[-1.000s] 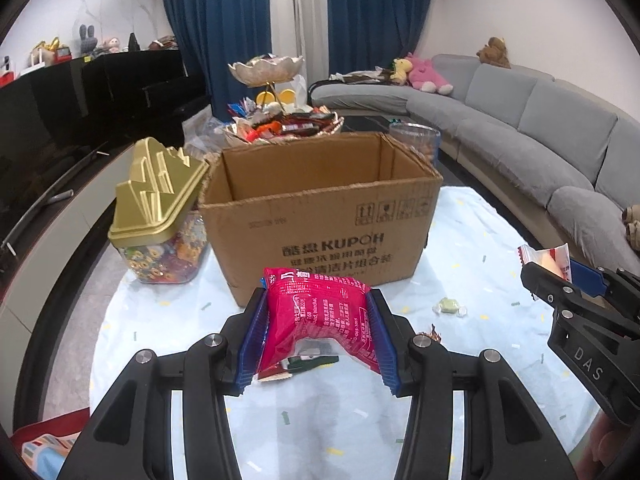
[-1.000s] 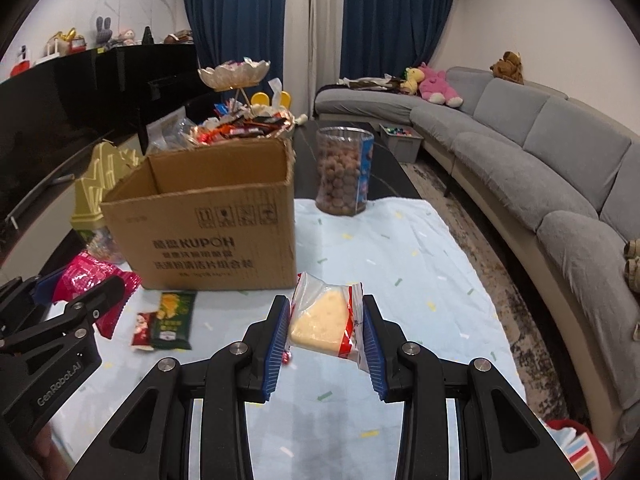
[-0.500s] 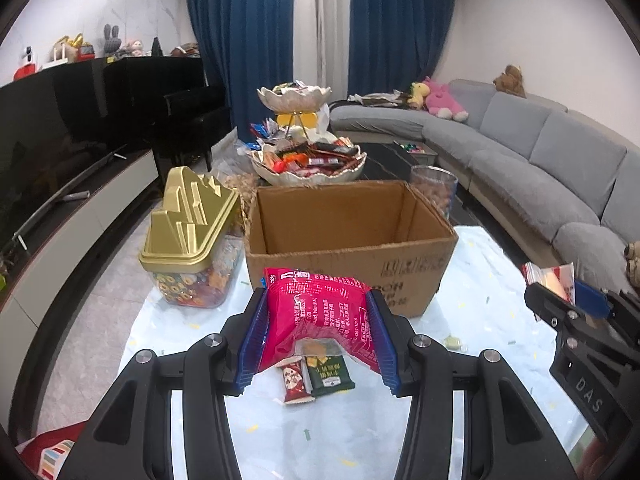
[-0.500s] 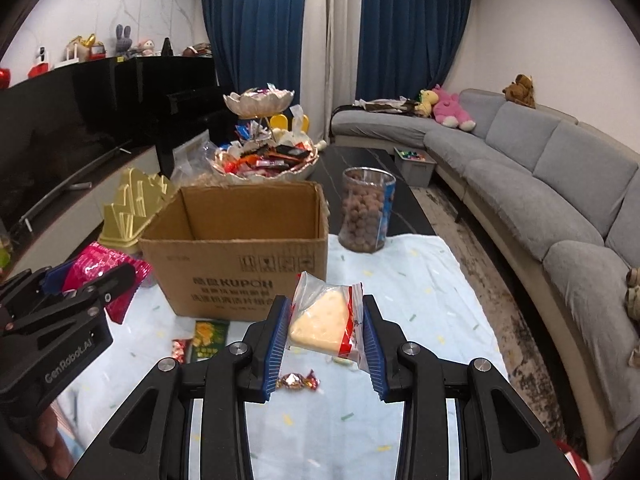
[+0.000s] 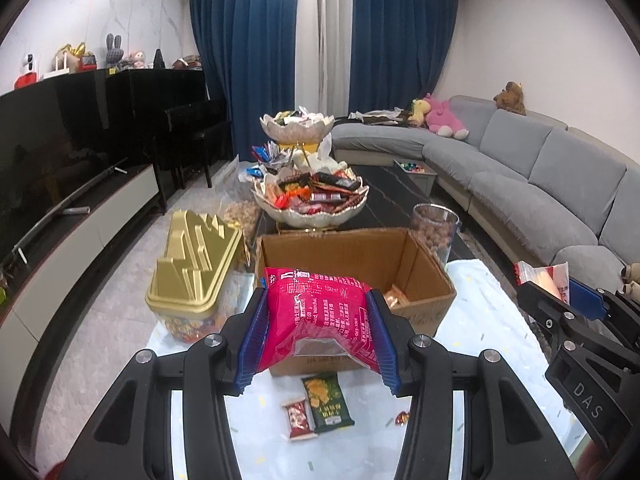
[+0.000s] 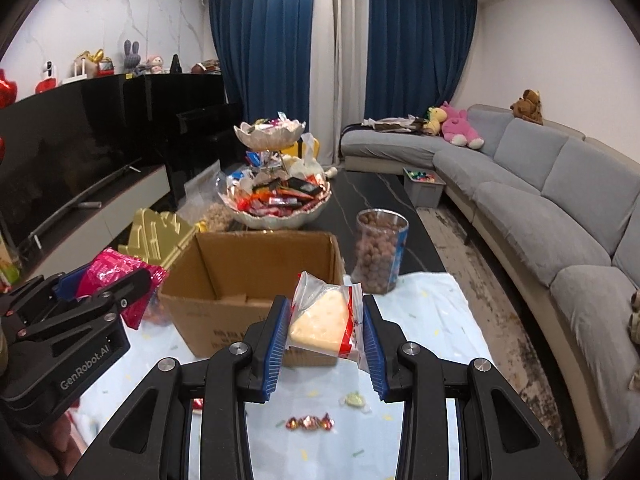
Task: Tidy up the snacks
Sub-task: 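Lift the pink-red packet with left tool while right tool carries the cheese packet to the box, then open left tool to drop the pink-red packet in the box while right tool drops the cheese packet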
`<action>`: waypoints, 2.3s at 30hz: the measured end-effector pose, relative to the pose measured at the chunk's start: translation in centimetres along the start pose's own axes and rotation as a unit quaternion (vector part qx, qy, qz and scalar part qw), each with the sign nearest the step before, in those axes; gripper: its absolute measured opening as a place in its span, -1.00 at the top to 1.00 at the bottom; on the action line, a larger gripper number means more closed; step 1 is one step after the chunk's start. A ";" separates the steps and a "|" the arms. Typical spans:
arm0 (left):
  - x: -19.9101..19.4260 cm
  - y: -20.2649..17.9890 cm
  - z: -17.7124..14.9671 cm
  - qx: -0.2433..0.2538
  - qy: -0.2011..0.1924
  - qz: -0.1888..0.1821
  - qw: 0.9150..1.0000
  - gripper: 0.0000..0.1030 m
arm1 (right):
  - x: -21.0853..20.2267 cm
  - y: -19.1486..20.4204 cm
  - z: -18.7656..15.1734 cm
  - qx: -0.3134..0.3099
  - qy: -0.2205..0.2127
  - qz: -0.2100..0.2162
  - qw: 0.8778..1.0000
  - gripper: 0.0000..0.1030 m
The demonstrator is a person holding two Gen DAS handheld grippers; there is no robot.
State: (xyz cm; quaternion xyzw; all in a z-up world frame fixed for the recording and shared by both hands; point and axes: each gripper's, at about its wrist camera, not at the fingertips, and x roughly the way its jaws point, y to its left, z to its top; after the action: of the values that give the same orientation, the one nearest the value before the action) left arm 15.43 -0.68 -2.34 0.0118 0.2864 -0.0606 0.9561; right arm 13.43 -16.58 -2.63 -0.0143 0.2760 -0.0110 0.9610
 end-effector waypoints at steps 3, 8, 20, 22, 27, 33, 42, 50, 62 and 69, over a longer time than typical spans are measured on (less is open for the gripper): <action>0.5 0.1 1.2 0.002 -0.002 -0.001 1.000 0.06 | 0.6 0.3 1.2 -0.005 -0.006 0.002 1.000 0.28; 1.8 0.4 2.6 0.002 0.002 -0.003 1.000 0.06 | 1.9 0.7 3.0 -0.010 -0.011 0.005 1.000 0.28; 6.1 2.0 4.9 -0.013 0.017 -0.002 1.000 0.06 | 6.3 2.0 6.3 -0.023 -0.009 0.016 1.000 0.28; 7.1 2.2 5.0 -0.019 0.024 -0.003 1.000 0.06 | 7.3 2.3 6.5 -0.027 -0.004 0.019 0.999 0.28; 9.5 2.3 5.1 -0.018 0.038 -0.004 0.999 0.06 | 9.5 2.6 6.6 -0.027 0.010 0.021 0.999 0.28; 12.1 2.3 4.7 -0.025 0.059 -0.003 0.998 0.06 | 11.9 2.8 6.8 -0.026 0.030 0.023 0.999 0.28; 14.4 2.2 4.5 -0.031 0.083 -0.003 0.996 0.05 | 14.4 2.9 7.1 -0.034 0.048 0.021 0.998 0.28; 14.8 2.0 4.3 -0.030 0.088 -0.004 0.996 -0.09 | 15.6 2.8 7.7 -0.040 0.059 0.028 0.997 0.24; 12.9 2.5 4.7 -0.020 0.063 0.019 0.998 -0.70 | 13.6 2.0 8.3 -0.034 0.039 0.013 0.999 -0.60; 11.4 2.8 5.1 -0.020 0.058 0.026 0.998 -0.74 | 11.6 1.7 8.7 -0.024 0.029 0.014 0.999 -0.60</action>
State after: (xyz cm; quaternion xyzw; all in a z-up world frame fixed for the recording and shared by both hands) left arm 28.00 0.57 -4.37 0.0037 0.3424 -0.0288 0.9391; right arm 27.95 -15.06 -1.44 -0.0331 0.3044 0.0089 0.9519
